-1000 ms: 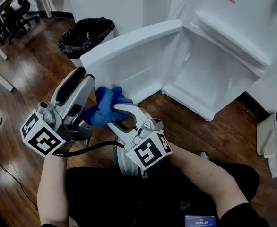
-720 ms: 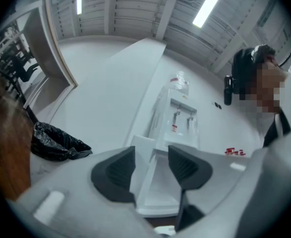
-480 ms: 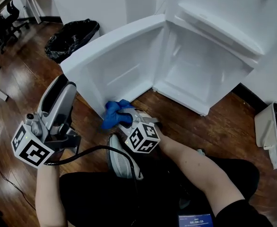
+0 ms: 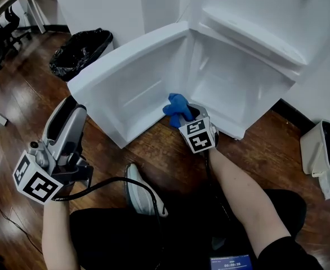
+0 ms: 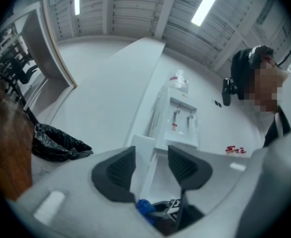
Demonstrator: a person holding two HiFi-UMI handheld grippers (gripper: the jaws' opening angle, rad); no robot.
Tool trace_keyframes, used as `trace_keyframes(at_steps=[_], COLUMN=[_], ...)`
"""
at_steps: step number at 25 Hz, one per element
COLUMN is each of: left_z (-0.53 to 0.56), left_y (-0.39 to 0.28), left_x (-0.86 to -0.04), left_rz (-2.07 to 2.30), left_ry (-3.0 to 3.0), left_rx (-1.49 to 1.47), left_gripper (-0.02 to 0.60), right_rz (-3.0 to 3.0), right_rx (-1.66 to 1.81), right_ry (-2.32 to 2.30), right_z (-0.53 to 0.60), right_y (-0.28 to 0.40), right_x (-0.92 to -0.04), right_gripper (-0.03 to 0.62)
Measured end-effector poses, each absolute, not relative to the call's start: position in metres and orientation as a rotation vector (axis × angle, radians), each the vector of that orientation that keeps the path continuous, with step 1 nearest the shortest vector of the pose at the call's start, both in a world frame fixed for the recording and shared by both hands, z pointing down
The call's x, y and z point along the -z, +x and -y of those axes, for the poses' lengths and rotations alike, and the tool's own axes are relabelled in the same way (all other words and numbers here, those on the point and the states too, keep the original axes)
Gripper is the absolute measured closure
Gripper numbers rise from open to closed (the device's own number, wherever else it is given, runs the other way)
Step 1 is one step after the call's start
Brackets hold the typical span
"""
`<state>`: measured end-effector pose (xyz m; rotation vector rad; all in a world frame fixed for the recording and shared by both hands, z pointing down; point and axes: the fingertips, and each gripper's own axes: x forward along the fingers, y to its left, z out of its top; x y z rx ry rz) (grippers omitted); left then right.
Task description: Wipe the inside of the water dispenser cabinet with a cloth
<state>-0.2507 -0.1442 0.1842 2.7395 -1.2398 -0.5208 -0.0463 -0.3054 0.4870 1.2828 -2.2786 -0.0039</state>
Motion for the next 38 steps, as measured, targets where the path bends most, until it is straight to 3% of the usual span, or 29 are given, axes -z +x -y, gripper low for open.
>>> trace_keyframes(at_steps=[3,7,9,12,16,17,18,21,22,23,24,30,32,38], left_z=[0.141,0.118,0.104,0.085,0.074,0.072,0.070,0.064,0.066,0.069,0.072,0.056,0.060,0.062], left_y=[-0.252,-0.277,-0.279,-0.240,-0.147,-0.125,-0.103,-0.054,-0.042,-0.032,-0.023,0.002,-0.001,-0.012], left_x=[-0.178,-0.143,-0.121,-0.106,-0.147,-0.162,-0.177,-0.203,-0.206,-0.206,-0.203,-0.205,-0.217,-0.232], left_rz=[1.297,1.409,1.457,1.400,0.992,0.873,0.756,0.518,0.478,0.442,0.398,0.065,0.080,0.124], left_ry=[2.788,2.783,2.803,2.937,3.006,2.987,2.965,2.942,2.950,2.957,2.959,2.914,2.887,2.851], left_rx=[0.486,0.638,0.674,0.535,0.228,0.153,0.075,-0.112,-0.149,-0.164,-0.155,-0.033,-0.016,0.008], left_gripper=[0.374,0.378,0.425,0.554,0.563,0.544,0.456,0.114,0.039,-0.005,-0.011,-0.007,0.102,0.341], right_rz=[2.314,2.544,2.656,2.801,2.979,3.023,3.063,3.140,3.155,3.166,3.175,3.161,3.144,3.096], right_rx=[-0.044,-0.398,-0.584,-0.711,-0.618,-0.576,-0.531,-0.365,-0.308,-0.258,-0.221,-0.206,-0.232,-0.293], right_ry=[1.267,1.092,0.984,0.800,0.586,0.565,0.550,0.451,0.384,0.309,0.238,0.012,-0.003,0.046], right_z=[0.301,0.282,0.265,0.221,0.147,0.134,0.123,0.101,0.093,0.086,0.078,0.059,0.059,0.065], right_y=[-0.052,-0.065,-0.066,-0.063,-0.047,-0.040,-0.032,-0.015,-0.013,-0.011,-0.011,-0.013,-0.013,-0.012], right_x=[-0.480,-0.453,-0.420,-0.356,-0.268,-0.248,-0.230,-0.195,-0.189,-0.186,-0.185,-0.210,-0.220,-0.240], right_gripper=[0.487,0.487,0.487,0.487,0.487,0.487,0.487,0.487,0.487,0.487,0.487,0.486,0.486,0.485])
